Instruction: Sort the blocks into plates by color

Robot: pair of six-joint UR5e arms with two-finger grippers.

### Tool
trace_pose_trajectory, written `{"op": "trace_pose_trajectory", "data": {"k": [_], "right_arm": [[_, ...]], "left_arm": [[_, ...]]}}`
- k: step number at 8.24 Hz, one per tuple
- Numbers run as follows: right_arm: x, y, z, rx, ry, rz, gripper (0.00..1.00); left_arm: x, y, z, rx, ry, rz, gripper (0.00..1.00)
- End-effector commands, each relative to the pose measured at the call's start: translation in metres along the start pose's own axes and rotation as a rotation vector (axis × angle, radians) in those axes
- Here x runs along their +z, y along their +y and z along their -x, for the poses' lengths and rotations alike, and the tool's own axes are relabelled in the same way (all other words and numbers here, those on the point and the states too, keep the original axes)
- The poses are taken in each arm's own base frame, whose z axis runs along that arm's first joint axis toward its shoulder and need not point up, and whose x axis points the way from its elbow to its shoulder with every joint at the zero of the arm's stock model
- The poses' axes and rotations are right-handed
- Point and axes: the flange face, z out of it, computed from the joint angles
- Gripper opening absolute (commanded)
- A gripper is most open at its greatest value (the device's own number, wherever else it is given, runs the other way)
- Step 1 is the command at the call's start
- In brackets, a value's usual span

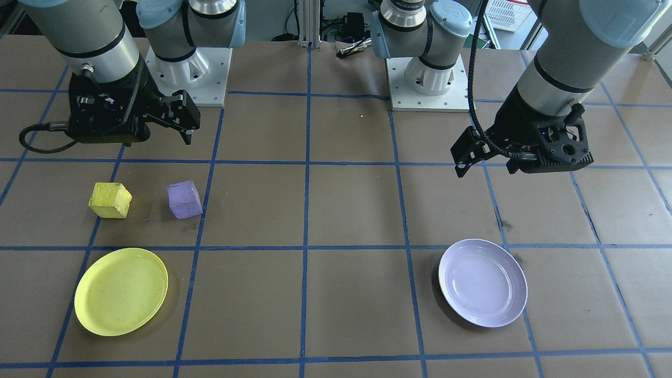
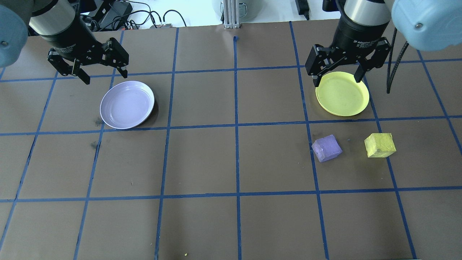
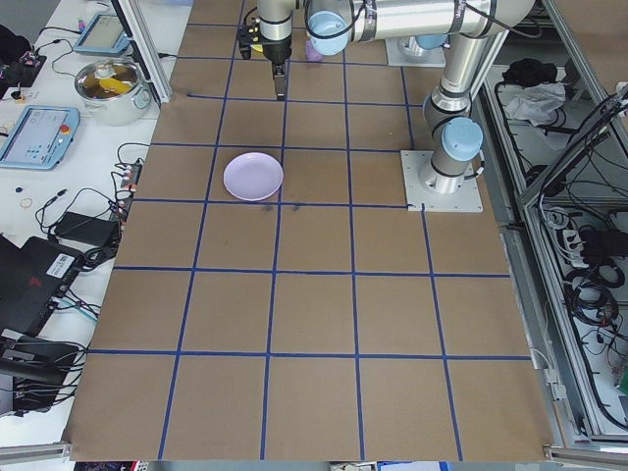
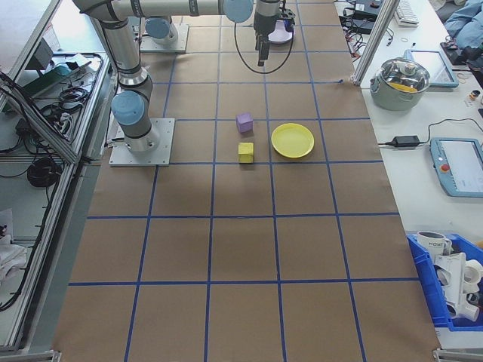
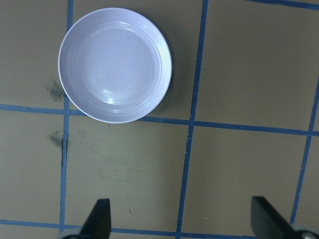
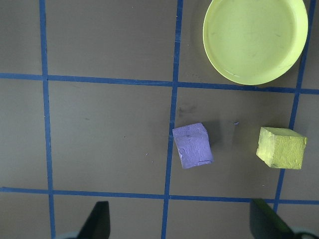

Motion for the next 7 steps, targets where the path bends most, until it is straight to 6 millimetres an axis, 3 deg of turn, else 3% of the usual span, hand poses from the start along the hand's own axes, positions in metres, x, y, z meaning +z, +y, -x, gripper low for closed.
{"op": "trace_pose_trajectory", "data": {"k": [1,3,4,6,7], "right_arm": [[0.003,0.001,0.000,0.000,-0.001,0.010,1.00],[0.019,-0.014,-0.011,-0.137,0.009,0.025,1.00],[0.031,-0.024,-0.032,-0.159,0.006,0.046,1.00],[0.078,-0.025,-0.109,-0.027,-0.036,0.079,1.00],[0.115,-0.018,-0.129,0.013,-0.021,0.067,1.00]], "left_arm": [[0.007,-0.002,-0.008,0.023,-0.002,0.010,1.00],[0.007,-0.001,-0.008,0.023,-0.002,0.012,1.00],[0.005,-0.001,-0.008,0.022,-0.002,0.007,1.00],[0.005,-0.001,-0.008,0.023,-0.003,0.007,1.00],[0.005,-0.001,-0.007,0.022,-0.003,0.009,1.00]]}}
